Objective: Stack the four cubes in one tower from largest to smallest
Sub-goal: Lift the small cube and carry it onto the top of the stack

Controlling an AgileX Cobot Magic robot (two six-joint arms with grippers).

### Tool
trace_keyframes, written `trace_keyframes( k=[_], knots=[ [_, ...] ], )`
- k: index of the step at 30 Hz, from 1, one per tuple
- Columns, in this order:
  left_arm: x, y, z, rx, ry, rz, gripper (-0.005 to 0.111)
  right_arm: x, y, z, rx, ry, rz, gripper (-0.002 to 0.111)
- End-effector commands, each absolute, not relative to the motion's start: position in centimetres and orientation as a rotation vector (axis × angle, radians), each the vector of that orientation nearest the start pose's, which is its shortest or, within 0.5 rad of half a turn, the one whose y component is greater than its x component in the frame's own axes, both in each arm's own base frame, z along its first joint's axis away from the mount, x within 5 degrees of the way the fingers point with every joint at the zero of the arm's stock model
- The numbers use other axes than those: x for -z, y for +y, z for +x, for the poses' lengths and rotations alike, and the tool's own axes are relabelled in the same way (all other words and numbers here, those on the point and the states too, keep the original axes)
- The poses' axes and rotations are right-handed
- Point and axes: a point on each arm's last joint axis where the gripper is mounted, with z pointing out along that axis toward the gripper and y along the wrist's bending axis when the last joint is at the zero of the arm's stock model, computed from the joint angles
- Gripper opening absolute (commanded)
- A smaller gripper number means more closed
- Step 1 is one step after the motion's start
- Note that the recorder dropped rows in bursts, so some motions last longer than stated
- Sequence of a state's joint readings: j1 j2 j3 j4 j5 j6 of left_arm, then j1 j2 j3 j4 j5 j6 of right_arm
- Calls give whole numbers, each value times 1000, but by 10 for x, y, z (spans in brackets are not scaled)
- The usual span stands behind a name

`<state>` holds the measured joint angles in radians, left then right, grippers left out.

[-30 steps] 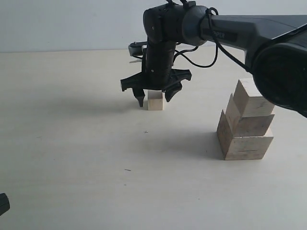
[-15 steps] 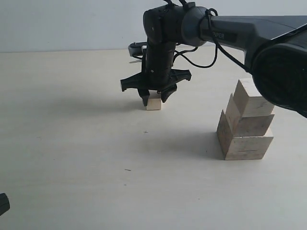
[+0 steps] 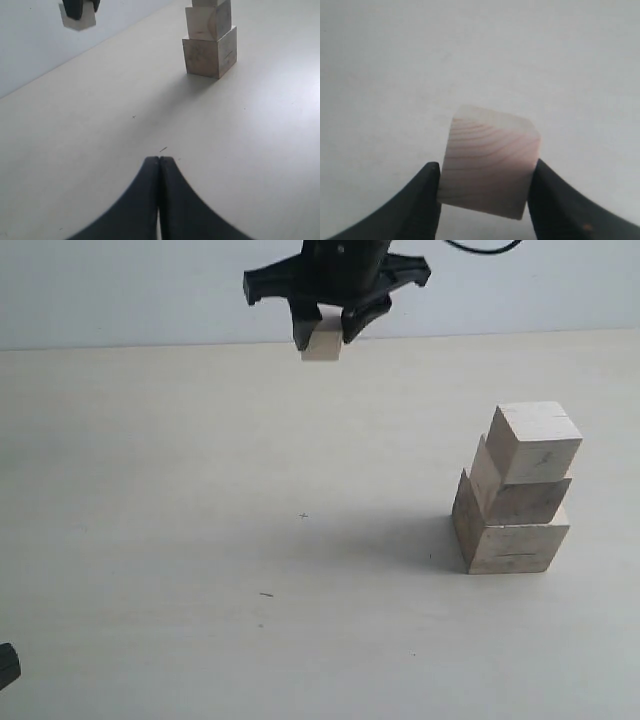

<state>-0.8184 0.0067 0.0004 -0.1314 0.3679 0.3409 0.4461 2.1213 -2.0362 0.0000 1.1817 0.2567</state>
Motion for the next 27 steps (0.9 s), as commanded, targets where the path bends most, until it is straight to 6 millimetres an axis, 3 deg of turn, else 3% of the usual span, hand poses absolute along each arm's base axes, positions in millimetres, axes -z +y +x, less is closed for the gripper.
trace_keyframes(
  k=[1, 6, 8, 13, 20, 27],
  knots=[
    [-181, -42, 33, 465, 1609, 948, 0, -342, 184, 390, -204, 2666, -290, 15],
    [-181, -42, 33, 465, 1609, 948, 0, -364, 152, 339, -92, 2656, -309, 15],
    [-181, -42, 33, 465, 1609, 948, 0, -371, 136, 306, -103, 2642, -287, 15],
    [-181, -42, 33, 465, 1609, 948, 0, -370, 112, 267, -47, 2619, -219, 15],
    [-181, -42, 33, 465, 1609, 948, 0, -344, 83, 248, 58, 2709, -139, 15],
    [-181, -42, 33, 465, 1609, 948, 0, -341, 76, 246, 39, 2726, -96, 15]
  ],
)
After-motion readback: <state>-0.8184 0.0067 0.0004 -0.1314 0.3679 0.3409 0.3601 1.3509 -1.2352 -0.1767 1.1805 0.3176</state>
